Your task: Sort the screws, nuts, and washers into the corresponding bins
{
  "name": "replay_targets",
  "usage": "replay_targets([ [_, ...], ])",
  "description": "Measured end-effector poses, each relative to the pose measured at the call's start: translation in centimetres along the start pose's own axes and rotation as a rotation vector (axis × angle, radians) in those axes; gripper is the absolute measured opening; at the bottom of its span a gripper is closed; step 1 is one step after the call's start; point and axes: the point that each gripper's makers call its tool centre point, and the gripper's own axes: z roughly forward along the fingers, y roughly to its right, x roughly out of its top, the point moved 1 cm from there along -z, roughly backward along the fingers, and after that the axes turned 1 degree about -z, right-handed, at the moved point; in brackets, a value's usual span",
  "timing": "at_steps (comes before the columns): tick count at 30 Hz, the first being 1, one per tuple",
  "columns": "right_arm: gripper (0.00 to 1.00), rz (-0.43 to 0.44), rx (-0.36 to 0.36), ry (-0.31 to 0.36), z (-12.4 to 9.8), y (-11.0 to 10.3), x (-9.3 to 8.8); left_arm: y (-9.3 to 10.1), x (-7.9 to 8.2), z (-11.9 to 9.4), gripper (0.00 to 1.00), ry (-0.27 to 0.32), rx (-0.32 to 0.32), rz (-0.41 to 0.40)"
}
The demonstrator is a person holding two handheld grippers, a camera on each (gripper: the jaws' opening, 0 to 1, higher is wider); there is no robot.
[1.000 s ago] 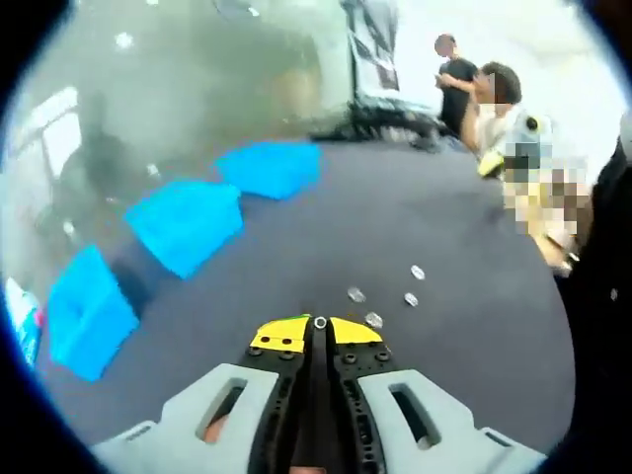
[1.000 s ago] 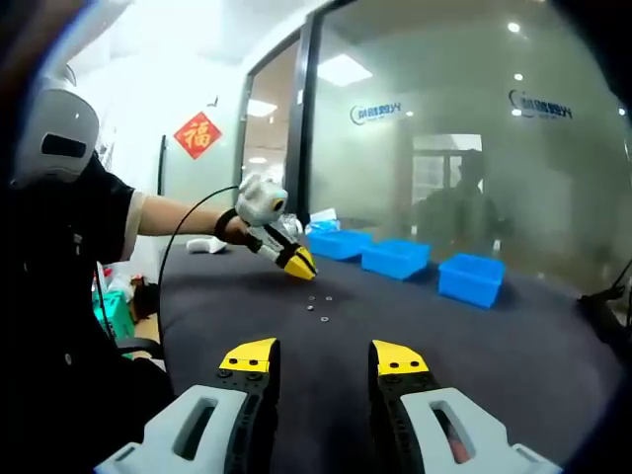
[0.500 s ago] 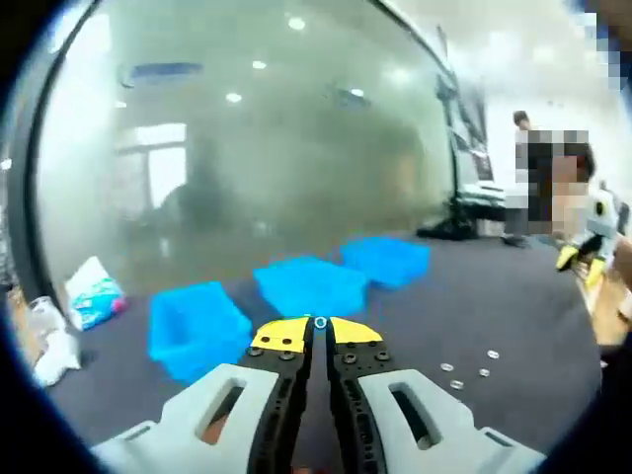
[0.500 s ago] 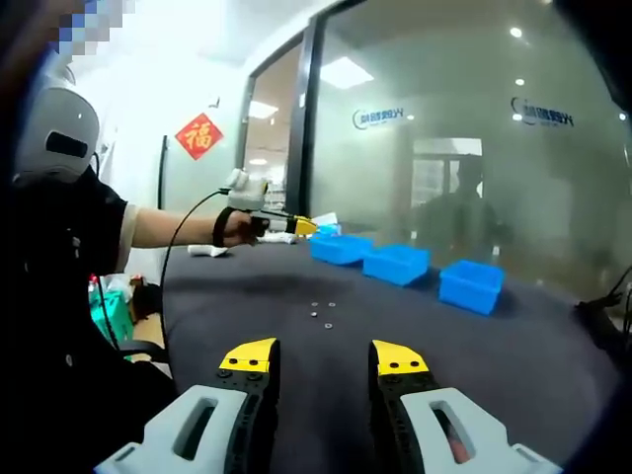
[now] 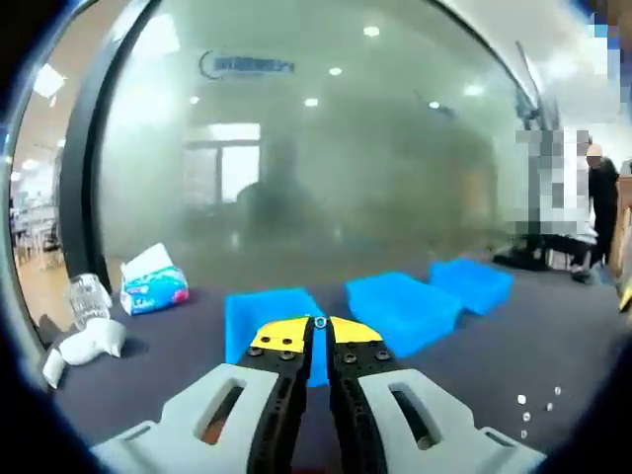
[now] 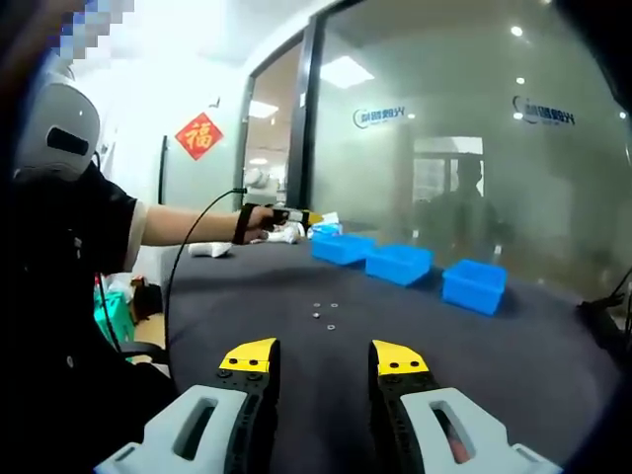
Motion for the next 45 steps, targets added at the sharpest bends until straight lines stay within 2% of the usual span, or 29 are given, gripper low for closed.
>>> replay_targets([
  [9, 0.32, 0.005, -0.006, -0.002, 0.1, 0.7, -0.4, -2.6, 0.0, 3.8, 0.05, -0.046, 0.066, -0.014],
  [12, 0.32, 0.005, -0.01, -0.002, 0.1, 0.8, -0.4, -3.1, 0.1, 4.8, 0.05, -0.057, 0.066, -0.011],
  [16, 0.32, 0.008, -0.029, 0.006, -0.2, 1.1, -0.1, -3.7, -0.7, 6.1, 0.05, -0.105, 0.072, -0.009],
  [26, 0.32, 0.02, -0.063, 0.015, -0.6, 1.9, -0.1, -2.9, -2.8, 7.0, 0.05, -0.177, 0.044, 0.008],
  [37, 0.32, 0.025, -0.073, 0.014, -1.0, 1.9, -0.2, -2.6, -3.5, 7.6, 0.06, -0.199, 0.035, 0.018],
  [38, 0.32, 0.027, -0.073, 0.014, -1.0, 1.9, -0.3, -2.5, -3.5, 7.6, 0.07, -0.198, 0.036, 0.014],
  [41, 0.32, 0.027, -0.072, 0.012, -1.0, 1.9, -0.3, -2.6, -3.2, 7.5, 0.29, -0.177, 0.04, -0.001],
  [42, 0.32, 0.028, -0.071, 0.013, -1.0, 1.9, -0.3, -2.7, -3.1, 7.5, 0.33, -0.174, 0.036, -0.006],
  [45, 0.32, 0.028, -0.069, 0.014, -0.9, 1.9, -0.3, -2.9, -3.1, 7.1, 0.33, -0.178, 0.046, 0.004],
])
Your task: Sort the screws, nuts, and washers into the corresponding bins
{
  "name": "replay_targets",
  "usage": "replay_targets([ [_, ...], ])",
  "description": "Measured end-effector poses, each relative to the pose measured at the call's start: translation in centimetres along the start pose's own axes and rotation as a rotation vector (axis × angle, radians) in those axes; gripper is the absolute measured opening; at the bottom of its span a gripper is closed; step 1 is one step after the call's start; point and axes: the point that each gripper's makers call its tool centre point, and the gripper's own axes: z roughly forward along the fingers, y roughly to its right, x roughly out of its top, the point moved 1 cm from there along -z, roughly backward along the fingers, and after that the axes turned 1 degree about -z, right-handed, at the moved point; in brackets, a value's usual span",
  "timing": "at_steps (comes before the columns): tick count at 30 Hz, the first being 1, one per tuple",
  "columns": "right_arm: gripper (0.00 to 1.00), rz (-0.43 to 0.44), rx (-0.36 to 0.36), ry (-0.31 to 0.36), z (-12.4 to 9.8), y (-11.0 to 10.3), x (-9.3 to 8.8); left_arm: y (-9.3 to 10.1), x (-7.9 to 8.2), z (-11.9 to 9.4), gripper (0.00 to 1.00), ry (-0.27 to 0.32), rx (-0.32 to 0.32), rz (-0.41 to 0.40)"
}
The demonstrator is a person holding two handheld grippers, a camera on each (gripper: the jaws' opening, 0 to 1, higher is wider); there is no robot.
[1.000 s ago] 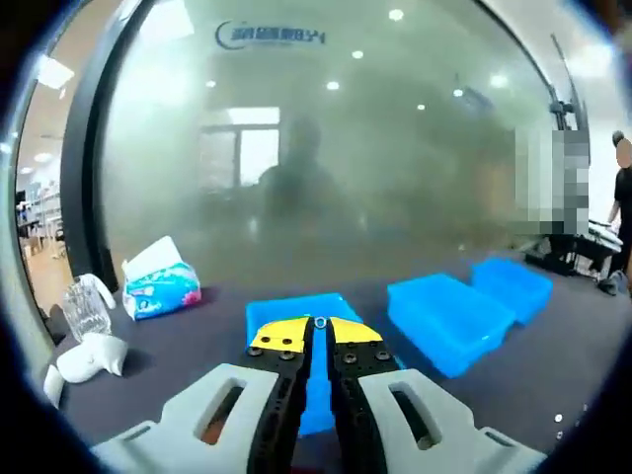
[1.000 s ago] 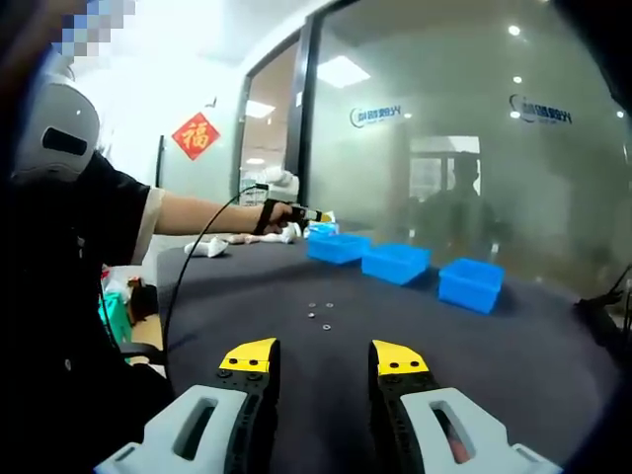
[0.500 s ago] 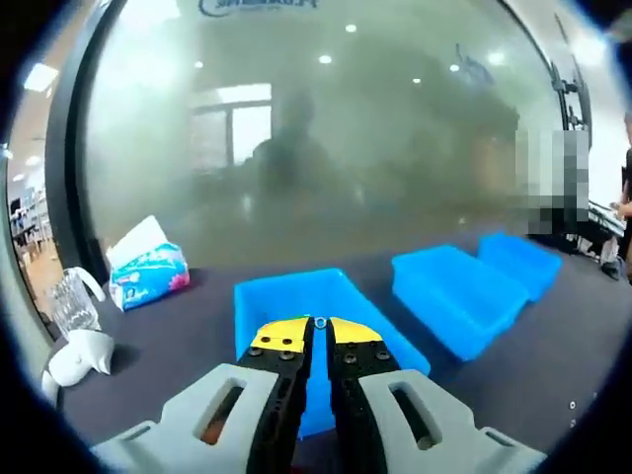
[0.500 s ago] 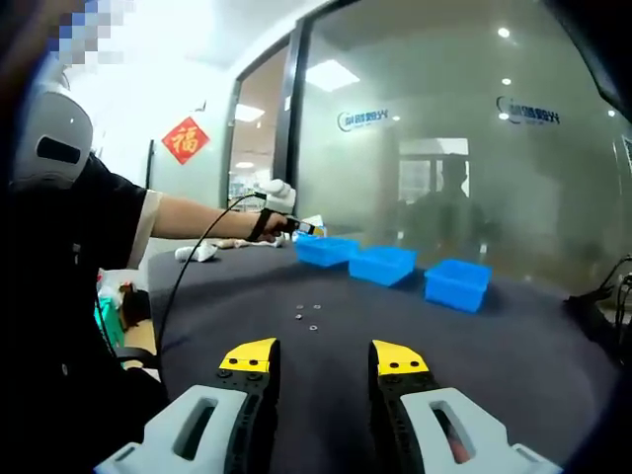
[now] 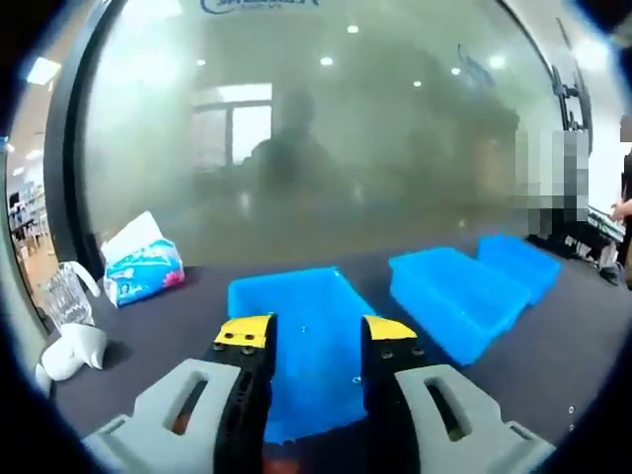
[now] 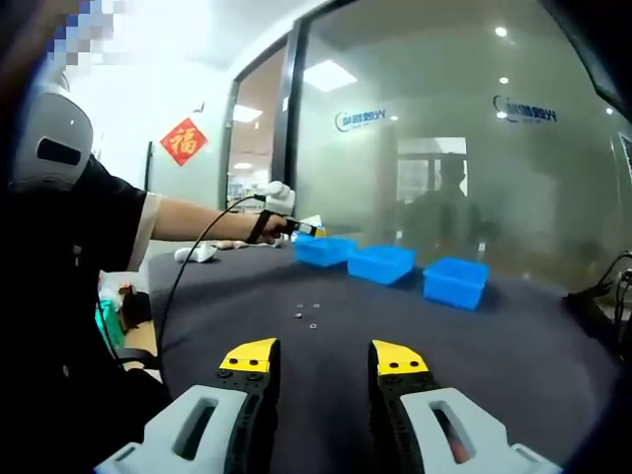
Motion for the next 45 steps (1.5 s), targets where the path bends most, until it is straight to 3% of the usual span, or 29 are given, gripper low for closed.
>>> replay_targets([
  [6, 0.32, 0.001, 0.008, 0.002, 0.3, -0.2, 0.0, 0.3, -0.1, -1.6, 0.34, 0.015, -0.026, -0.014],
  [12, 0.32, -0.002, 0.014, 0.006, 0.5, -0.5, 0.2, 1.7, -0.5, -4.1, 0.33, 0.036, -0.096, -0.028],
  [23, 0.32, -0.009, 0.026, 0.014, 0.7, -1.0, 0.5, 4.7, -0.5, -12.2, 0.31, 0.158, -0.189, -0.062],
  [27, 0.32, -0.005, 0.021, 0.02, 0.6, -0.9, 0.7, 6.5, -2.2, -16.3, 0.32, 0.184, -0.226, -0.056],
  [34, 0.32, 0.0, 0.017, 0.021, 0.8, -0.9, 0.7, 7.2, -5.7, -20.9, 0.35, 0.169, -0.267, -0.042],
  [45, 0.32, 0.011, 0.008, 0.043, 1.0, -0.5, 1.2, 7.4, -8.1, -27.0, 0.37, 0.176, -0.287, -0.043],
])
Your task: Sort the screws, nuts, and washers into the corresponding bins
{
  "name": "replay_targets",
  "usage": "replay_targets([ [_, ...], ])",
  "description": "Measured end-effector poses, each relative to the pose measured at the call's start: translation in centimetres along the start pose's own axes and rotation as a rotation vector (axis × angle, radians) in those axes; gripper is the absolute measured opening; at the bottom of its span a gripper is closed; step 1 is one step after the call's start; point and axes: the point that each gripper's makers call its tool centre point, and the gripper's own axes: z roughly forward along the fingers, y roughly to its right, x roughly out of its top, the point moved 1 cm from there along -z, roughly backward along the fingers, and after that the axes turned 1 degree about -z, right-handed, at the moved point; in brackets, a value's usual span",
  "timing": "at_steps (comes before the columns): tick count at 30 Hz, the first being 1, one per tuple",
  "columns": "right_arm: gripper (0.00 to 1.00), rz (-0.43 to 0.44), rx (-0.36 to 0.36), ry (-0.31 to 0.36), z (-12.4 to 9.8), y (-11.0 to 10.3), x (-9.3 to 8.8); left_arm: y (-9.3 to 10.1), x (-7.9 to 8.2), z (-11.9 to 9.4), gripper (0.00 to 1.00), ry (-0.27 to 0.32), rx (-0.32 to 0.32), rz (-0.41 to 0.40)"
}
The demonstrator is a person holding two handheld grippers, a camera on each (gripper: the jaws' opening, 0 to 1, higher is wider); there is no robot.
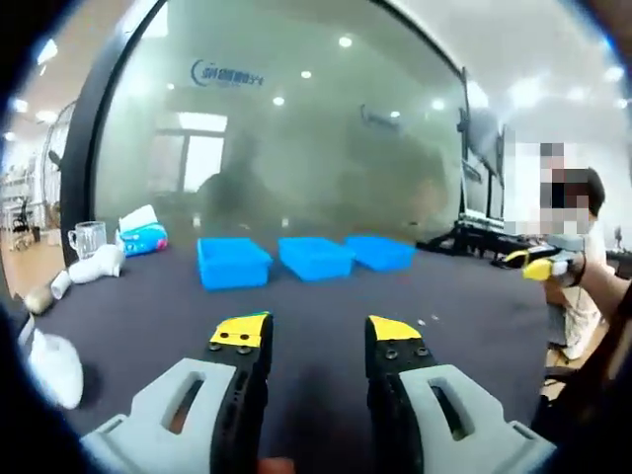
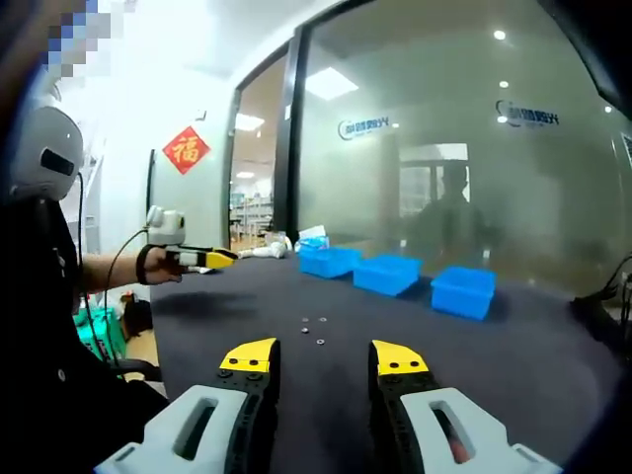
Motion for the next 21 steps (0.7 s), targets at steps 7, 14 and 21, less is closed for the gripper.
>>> replay_targets([
  [7, 0.32, 0.007, -0.005, 0.008, 0.1, 0.3, 0.1, 1.5, -1.1, -2.3, 0.39, -0.02, -0.017, 0.031],
  [14, 0.32, 0.013, 0.002, 0.007, 0.4, 0.1, -0.2, 1.7, -1.3, -2.4, 0.39, -0.023, -0.029, 0.029],
  [21, 0.32, 0.022, 0.008, -0.006, 0.1, 0.1, -0.8, 2.8, -1.8, -2.1, 0.39, -0.05, -0.119, 0.046],
])
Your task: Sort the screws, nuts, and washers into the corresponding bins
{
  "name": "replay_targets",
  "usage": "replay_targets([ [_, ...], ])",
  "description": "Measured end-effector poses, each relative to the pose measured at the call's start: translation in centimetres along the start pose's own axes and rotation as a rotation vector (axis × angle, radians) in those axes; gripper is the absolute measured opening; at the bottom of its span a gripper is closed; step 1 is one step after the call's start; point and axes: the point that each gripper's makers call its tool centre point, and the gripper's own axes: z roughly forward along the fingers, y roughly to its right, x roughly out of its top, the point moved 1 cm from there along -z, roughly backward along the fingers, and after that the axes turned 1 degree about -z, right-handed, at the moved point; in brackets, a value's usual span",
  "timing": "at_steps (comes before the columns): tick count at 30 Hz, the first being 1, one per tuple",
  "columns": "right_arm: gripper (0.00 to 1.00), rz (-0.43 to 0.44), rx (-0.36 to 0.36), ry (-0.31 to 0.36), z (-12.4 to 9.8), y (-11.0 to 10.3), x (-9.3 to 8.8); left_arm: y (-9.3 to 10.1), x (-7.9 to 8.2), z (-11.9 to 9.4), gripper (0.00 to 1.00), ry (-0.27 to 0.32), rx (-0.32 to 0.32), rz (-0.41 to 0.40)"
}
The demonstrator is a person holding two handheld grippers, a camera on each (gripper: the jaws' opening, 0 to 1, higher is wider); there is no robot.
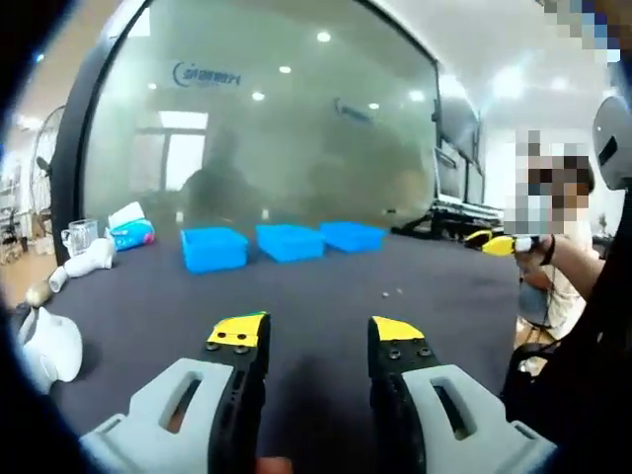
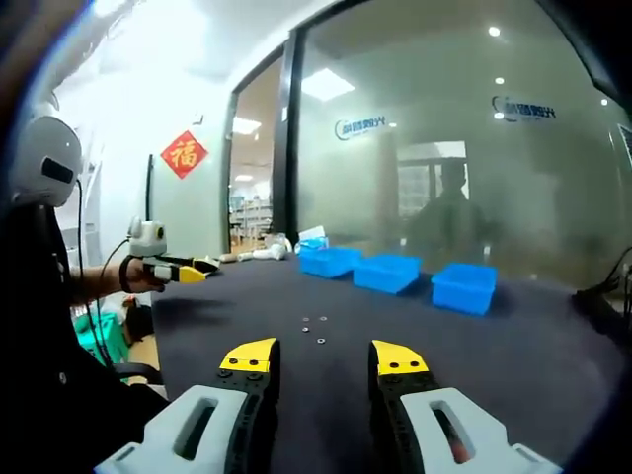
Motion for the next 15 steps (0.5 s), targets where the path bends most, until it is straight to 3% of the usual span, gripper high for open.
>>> replay_targets([
  [15, 0.32, -0.024, 0.013, -0.054, -0.7, -0.5, -1.7, 3.1, 0.4, 3.2, 0.39, -0.132, -0.23, 0.134],
])
